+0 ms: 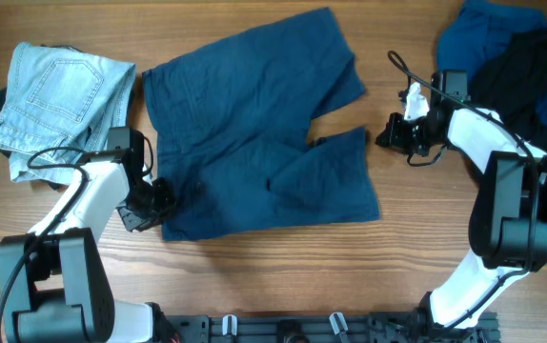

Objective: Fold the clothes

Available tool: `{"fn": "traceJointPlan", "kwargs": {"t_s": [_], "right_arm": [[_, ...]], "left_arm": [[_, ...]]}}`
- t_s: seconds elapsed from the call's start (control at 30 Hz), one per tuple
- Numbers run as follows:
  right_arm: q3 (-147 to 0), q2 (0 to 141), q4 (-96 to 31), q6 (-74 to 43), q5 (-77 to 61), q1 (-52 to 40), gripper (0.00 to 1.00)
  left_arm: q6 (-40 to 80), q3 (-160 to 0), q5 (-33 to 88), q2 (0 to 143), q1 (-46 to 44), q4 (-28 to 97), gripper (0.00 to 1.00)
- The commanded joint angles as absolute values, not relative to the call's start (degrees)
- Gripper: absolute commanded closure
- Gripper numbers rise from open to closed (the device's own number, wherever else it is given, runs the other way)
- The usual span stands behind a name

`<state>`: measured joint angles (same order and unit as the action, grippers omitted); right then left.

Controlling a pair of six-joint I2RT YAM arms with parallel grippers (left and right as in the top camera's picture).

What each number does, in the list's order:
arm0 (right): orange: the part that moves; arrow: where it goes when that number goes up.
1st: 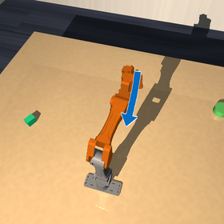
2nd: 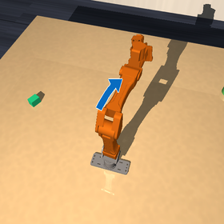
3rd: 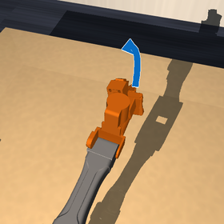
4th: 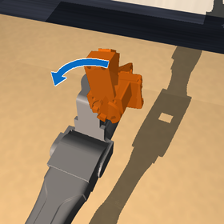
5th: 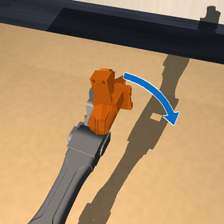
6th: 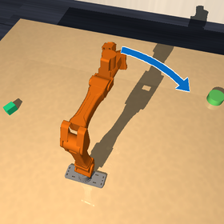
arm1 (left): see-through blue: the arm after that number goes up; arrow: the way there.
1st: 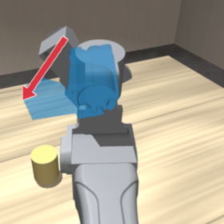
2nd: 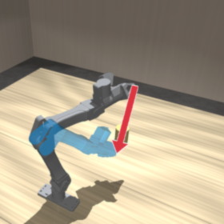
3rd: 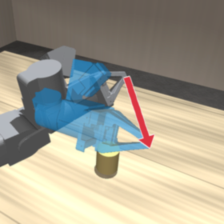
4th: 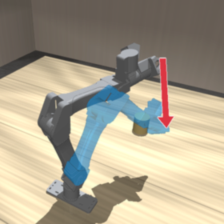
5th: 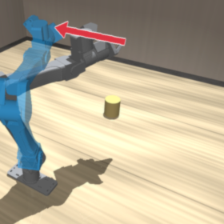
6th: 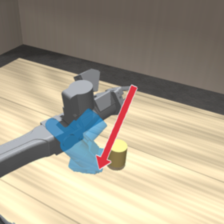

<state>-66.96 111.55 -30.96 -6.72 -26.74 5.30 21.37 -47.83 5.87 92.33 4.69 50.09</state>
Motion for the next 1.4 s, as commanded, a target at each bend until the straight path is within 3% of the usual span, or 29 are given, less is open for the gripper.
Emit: {"fn": "traceJointPlan", "kwargs": {"t_s": [0.0, 0.03, 0.07, 0.17, 0.2, 0.23, 0.27, 0.3, 0.53, 0.67, 0.8, 0.87, 1.0, 1.07, 1.1, 1.13, 1.17, 1.23, 1.27, 1.37], "right_arm": [[-67.05, 110.59, -28.42, -7.4, -30.87, 4.34, 0.73], [-67.05, 110.59, -27.22, -6.96, -32.38, 3.73, 0.61], [-67.05, 110.59, -26.59, -6.7, -33.26, 2.96, 0.56], [-67.05, 111.22, -26.44, -6.15, -33.15, -0.69, 0.54], [-67.05, 111.77, -26.35, -6.22, -32.6, -1.58, 0.55], [-67.05, 112.4, -26.63, -6.85, -31.92, -2.37, 0.77], [-67.05, 112.66, -27.09, -7.7, -31.09, -2.52, 0.92], [-67.05, 112.66, -28.53, -7.75, -29.65, -2.52, 0.96], [-67.05, 111.63, -46.3, -13.91, -12.4, 1.65, 0.96], [-67.07, 111.63, -44.47, -16.53, -7.9, 2.96, 0.96], [-67.07, 111.63, -46.04, -21.69, 5.48, 6.2, 0.96], [-67.07, 111.63, -45.82, -20.18, 4.34, 9.13, 0.96], [-68.29, 111.07, -43.18, -9.74, -9.93, 10.35, 0.8], [-70.7, 108.97, -42.22, -3.09, -19.05, 10.31, 0.58], [-72.27, 107.7, -42.3, -1.08, -22.83, 10.31, 0.52], [-73.93, 106.54, -42.61, 0.36, -26.3, 10.13, 0.49], [-75.75, 105.54, -43.51, 1.48, -27.92, 9.39, 0.48], [-76.16, 104.55, -44.77, 1.41, -27.94, 8.03, 0.48], [-76.16, 103.81, -45.98, 1.28, -27.92, 7.33, 0.48], [-76.16, 98.56, -49.25, -2.28, -27.64, 6.85, 0.47]], "left_arm": [[21.28, -47.62, 5.48, 91.5, 4.99, 50.13, 0.81], [21.28, -47.62, 5.48, 91.5, 4.99, 50.06, 0.8], [21.28, -47.62, 5.48, 91.5, 4.99, 49.91, 0.77], [21.28, -47.62, 5.48, 91.5, 4.99, 49.58, 0.76], [21.28, -47.62, 5.48, 91.5, 4.99, 49.5, 0.75], [21.26, -47.62, 5.48, 91.5, 4.99, 49.5, 0.75], [21.28, -47.62, 5.48, 91.5, 4.99, 49.5, 0.75], [21.28, -47.62, 5.48, 91.5, 4.99, 49.52, 0.75], [21.26, -47.62, 5.48, 91.5, 4.99, 49.84, 0.75], [21.21, -47.62, 5.43, 91.5, 4.99, 50.02, 0.75], [19.92, -47.62, 5.43, 91.5, 4.99, 50.37, 0.75], [19.94, -47.62, 5.28, 91.5, 4.99, 50.39, 0.75], [19.97, -47.62, 5.28, 91.5, 4.99, 49.69, 0.76], [19.94, -47.62, 5.3, 91.5, 4.99, 49.52, 0.76], [19.97, -47.62, 5.3, 91.5, 4.99, 49.3, 0.75], [19.97, -47.62, 5.54, 91.5, 4.99, 48.95, 0.67], [19.94, -47.62, 6.55, 91.5, 4.99, 48.34, 0.35], [19.75, -47.62, 7.66, 91.5, 4.99, 48.07, 0.06], [19.75, -47.77, 7.68, 91.42, 4.99, 48.53, 0.01], [19.77, -50.83, 7.9, 88.95, 4.99, 53.1, 0.0]]}}
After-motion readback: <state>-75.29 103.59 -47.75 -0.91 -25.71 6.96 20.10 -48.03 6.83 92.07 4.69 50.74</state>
